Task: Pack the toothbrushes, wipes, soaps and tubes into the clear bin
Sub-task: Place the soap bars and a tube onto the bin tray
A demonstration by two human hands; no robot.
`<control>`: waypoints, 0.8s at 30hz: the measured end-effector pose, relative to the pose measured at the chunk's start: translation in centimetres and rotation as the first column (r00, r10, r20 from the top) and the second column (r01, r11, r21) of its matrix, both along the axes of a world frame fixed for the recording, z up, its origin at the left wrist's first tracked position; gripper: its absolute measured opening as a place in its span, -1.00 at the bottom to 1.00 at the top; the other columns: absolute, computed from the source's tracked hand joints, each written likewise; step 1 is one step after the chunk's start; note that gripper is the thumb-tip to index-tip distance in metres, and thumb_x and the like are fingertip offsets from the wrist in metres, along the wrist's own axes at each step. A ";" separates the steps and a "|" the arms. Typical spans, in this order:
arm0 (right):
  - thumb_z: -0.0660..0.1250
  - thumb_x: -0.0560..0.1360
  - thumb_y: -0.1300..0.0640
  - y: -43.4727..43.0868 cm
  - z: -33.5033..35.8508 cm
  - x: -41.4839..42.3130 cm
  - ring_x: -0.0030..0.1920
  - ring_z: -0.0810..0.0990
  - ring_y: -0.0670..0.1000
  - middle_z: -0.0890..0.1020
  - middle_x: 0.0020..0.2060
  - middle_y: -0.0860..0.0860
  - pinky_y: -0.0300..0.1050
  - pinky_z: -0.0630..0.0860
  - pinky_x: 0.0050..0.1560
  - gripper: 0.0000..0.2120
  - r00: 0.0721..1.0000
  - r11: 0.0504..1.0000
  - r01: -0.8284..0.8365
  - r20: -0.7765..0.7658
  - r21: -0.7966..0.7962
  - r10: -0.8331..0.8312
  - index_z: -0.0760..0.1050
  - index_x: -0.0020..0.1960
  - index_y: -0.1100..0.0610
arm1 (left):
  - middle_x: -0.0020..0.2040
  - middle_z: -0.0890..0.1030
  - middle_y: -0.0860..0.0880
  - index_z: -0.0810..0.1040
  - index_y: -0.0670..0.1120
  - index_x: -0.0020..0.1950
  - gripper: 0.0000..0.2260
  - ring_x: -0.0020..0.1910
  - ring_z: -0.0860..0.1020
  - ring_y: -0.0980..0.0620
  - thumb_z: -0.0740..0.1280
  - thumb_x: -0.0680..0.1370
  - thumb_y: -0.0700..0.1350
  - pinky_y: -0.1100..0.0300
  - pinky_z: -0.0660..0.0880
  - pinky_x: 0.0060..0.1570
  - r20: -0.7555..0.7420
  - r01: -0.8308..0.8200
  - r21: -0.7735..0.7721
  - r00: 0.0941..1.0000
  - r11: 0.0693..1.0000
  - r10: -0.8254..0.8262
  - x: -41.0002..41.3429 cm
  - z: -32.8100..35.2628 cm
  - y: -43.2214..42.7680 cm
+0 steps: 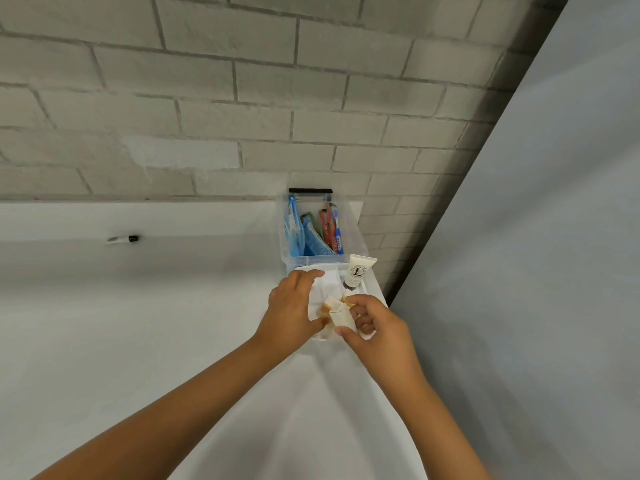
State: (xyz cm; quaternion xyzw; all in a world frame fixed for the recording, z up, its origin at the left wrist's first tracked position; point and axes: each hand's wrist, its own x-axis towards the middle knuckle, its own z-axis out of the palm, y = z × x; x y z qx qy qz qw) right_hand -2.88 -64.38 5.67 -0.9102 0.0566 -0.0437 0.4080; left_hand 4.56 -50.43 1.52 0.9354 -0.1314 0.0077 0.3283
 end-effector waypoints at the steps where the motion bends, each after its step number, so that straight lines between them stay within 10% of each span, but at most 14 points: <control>1: 0.44 0.42 0.06 0.7 0.2 0.6 -0.08 0.54 -0.17 0.58 0.03 -0.15 -0.27 0.50 0.10 -0.62 1.000 1.000 -0.014 -0.012 -0.014 0.014 0.47 0.22 -0.04 | 0.41 0.33 0.02 0.24 0.08 0.40 -0.35 0.37 0.33 0.02 0.43 0.39 0.12 0.05 0.28 0.39 -0.002 -0.010 -0.004 1.000 1.000 0.010 0.0 -0.1 0.4; 24: 0.25 0.53 -0.01 4.8 -0.5 5.3 0.31 0.36 0.02 0.50 0.29 -0.07 -0.06 0.15 0.39 -0.62 0.959 0.807 -0.275 -0.089 -0.523 0.269 0.36 0.34 -0.05 | 0.21 0.51 0.01 0.35 0.04 0.35 -0.53 0.18 0.46 0.04 0.36 0.47 -0.16 0.13 0.40 0.25 0.033 -0.205 -0.139 0.977 0.969 0.211 -0.6 -1.8 8.3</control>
